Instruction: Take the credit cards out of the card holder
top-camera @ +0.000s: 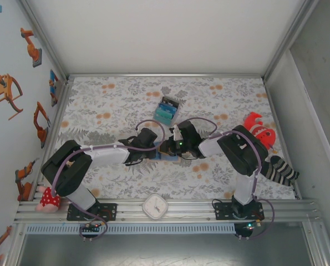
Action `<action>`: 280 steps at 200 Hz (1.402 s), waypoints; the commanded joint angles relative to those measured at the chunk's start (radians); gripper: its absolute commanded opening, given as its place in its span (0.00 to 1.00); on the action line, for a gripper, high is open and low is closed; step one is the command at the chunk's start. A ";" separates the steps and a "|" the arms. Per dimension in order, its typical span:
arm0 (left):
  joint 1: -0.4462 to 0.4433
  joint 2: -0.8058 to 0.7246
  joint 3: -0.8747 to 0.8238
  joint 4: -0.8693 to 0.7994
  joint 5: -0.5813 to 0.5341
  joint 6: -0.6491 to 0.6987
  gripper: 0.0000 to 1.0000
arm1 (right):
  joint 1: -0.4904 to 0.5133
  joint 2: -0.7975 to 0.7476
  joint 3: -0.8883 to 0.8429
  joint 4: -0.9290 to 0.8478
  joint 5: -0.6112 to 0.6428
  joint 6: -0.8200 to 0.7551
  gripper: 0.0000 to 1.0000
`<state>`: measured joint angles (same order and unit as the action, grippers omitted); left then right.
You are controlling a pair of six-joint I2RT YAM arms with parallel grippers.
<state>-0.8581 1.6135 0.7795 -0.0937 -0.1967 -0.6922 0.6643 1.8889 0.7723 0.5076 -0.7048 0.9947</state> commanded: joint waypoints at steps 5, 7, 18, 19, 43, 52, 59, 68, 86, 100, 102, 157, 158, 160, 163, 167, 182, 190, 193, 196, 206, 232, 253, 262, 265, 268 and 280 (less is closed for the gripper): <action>-0.027 0.004 0.032 -0.007 0.074 -0.012 0.24 | 0.018 -0.005 0.014 0.056 -0.034 -0.022 0.13; -0.027 0.004 0.033 -0.007 0.073 -0.012 0.24 | 0.018 -0.003 0.015 0.051 -0.033 -0.023 0.12; -0.027 0.004 0.033 -0.017 0.063 -0.015 0.24 | 0.017 0.002 0.019 0.022 -0.021 -0.024 0.10; -0.027 0.004 0.034 -0.019 0.062 -0.016 0.24 | 0.017 0.002 0.019 0.019 -0.020 -0.024 0.10; -0.028 0.006 0.042 -0.050 0.038 -0.026 0.24 | 0.006 -0.002 0.005 -0.016 0.006 -0.026 0.06; -0.027 0.010 0.046 -0.059 0.031 -0.030 0.23 | -0.001 -0.007 -0.004 -0.025 0.014 -0.028 0.05; -0.027 0.012 0.048 -0.065 0.028 -0.032 0.22 | -0.007 -0.010 -0.010 -0.030 0.015 -0.027 0.04; -0.026 0.017 0.051 -0.071 0.024 -0.035 0.21 | -0.012 -0.015 -0.017 -0.037 0.016 -0.028 0.04; -0.025 0.028 0.058 -0.082 0.018 -0.039 0.19 | -0.020 -0.025 -0.024 -0.057 0.017 -0.035 0.04; -0.025 0.031 0.058 -0.084 0.015 -0.041 0.17 | -0.026 -0.036 -0.023 -0.098 0.025 -0.049 0.03; -0.025 0.032 0.058 -0.083 0.014 -0.041 0.17 | -0.027 -0.038 -0.022 -0.102 0.026 -0.052 0.03; -0.018 0.040 0.052 -0.081 0.012 -0.051 0.15 | -0.058 -0.090 -0.015 -0.286 0.067 -0.138 0.04; -0.018 0.040 0.051 -0.080 0.013 -0.050 0.15 | -0.059 -0.090 -0.014 -0.290 0.069 -0.139 0.04; -0.018 0.039 0.051 -0.079 0.013 -0.050 0.15 | -0.060 -0.094 -0.011 -0.302 0.072 -0.147 0.04; -0.017 0.039 0.050 -0.078 0.013 -0.051 0.15 | -0.061 -0.095 -0.009 -0.310 0.074 -0.151 0.04; -0.016 0.039 0.049 -0.076 0.015 -0.052 0.15 | -0.062 -0.097 -0.005 -0.333 0.078 -0.162 0.04; -0.012 0.039 0.046 -0.071 0.019 -0.053 0.14 | -0.066 -0.106 0.007 -0.391 0.095 -0.196 0.04; -0.010 0.038 0.046 -0.070 0.020 -0.055 0.14 | -0.068 -0.110 0.014 -0.416 0.101 -0.209 0.04; -0.010 0.038 0.045 -0.069 0.021 -0.055 0.14 | -0.067 -0.112 0.015 -0.422 0.102 -0.212 0.04; -0.010 0.037 0.044 -0.068 0.023 -0.055 0.14 | -0.069 -0.114 0.016 -0.426 0.103 -0.216 0.04; -0.010 0.032 0.043 -0.061 0.025 -0.053 0.14 | -0.072 -0.114 0.018 -0.429 0.103 -0.219 0.04; -0.011 0.012 0.041 -0.027 0.044 -0.039 0.14 | -0.075 -0.102 0.016 -0.408 0.088 -0.212 0.04; -0.012 -0.006 0.043 0.014 0.075 -0.016 0.16 | -0.075 -0.098 0.013 -0.392 0.082 -0.207 0.04; -0.012 -0.009 0.044 0.032 0.089 -0.007 0.17 | -0.076 -0.097 0.011 -0.388 0.082 -0.206 0.05; -0.012 -0.009 0.045 0.039 0.095 -0.003 0.17 | -0.076 -0.097 0.010 -0.387 0.081 -0.205 0.05; -0.012 -0.009 0.046 0.046 0.100 0.000 0.17 | -0.076 -0.097 0.010 -0.385 0.081 -0.205 0.05; -0.012 0.000 0.052 0.064 0.116 0.013 0.17 | -0.077 -0.095 0.008 -0.377 0.079 -0.204 0.05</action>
<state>-0.8700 1.6333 0.8169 -0.0891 -0.1318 -0.7170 0.5961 1.7836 0.7856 0.1795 -0.6624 0.8101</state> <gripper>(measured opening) 0.169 0.046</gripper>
